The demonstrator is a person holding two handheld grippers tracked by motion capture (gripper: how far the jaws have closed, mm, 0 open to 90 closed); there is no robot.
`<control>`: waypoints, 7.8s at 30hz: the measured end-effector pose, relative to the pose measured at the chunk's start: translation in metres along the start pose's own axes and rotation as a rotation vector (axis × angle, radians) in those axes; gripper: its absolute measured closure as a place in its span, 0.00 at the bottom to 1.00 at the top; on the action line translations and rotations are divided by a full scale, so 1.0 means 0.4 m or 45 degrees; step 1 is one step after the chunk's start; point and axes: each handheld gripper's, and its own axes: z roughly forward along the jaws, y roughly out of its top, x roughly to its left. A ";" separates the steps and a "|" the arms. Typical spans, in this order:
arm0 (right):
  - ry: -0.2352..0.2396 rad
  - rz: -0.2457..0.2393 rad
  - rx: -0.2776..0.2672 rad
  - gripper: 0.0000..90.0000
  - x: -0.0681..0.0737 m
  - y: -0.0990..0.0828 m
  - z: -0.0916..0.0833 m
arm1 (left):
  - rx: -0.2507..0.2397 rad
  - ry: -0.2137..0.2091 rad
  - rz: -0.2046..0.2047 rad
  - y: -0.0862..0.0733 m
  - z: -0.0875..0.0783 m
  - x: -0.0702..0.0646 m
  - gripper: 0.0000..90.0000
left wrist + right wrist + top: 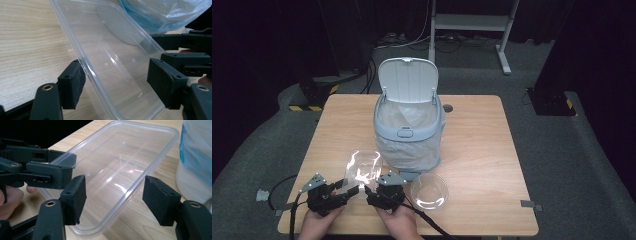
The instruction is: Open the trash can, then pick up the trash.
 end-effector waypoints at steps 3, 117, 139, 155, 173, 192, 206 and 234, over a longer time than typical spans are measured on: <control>0.019 0.035 0.009 0.37 -0.006 0.001 0.005 | 0.003 -0.007 -0.003 0.000 -0.001 0.003 0.36; -0.111 -0.344 -0.664 0.82 0.022 0.423 -0.291 | -0.618 0.150 0.407 0.416 -0.182 -0.219 0.80; -0.262 -0.321 -0.694 0.82 -0.110 0.446 -0.390 | -0.589 0.013 0.461 0.511 -0.024 -0.290 0.80; -0.330 -0.283 -0.673 0.81 -0.193 0.428 -0.407 | -0.510 -0.017 0.505 0.536 0.070 -0.315 0.79; -0.339 -0.242 -0.590 0.78 -0.215 0.410 -0.358 | -0.423 0.002 0.475 0.540 0.103 -0.277 0.78; -0.339 -0.273 -0.617 0.59 -0.195 0.392 -0.393 | -0.465 0.062 0.446 0.531 0.064 -0.247 0.61; -0.440 -0.194 -0.553 0.59 -0.246 0.213 -0.484 | -0.363 0.171 0.381 0.311 -0.007 -0.172 0.54; -0.463 0.004 -0.129 0.58 -0.321 -0.064 -0.369 | -0.006 0.012 0.333 0.061 0.177 -0.220 0.45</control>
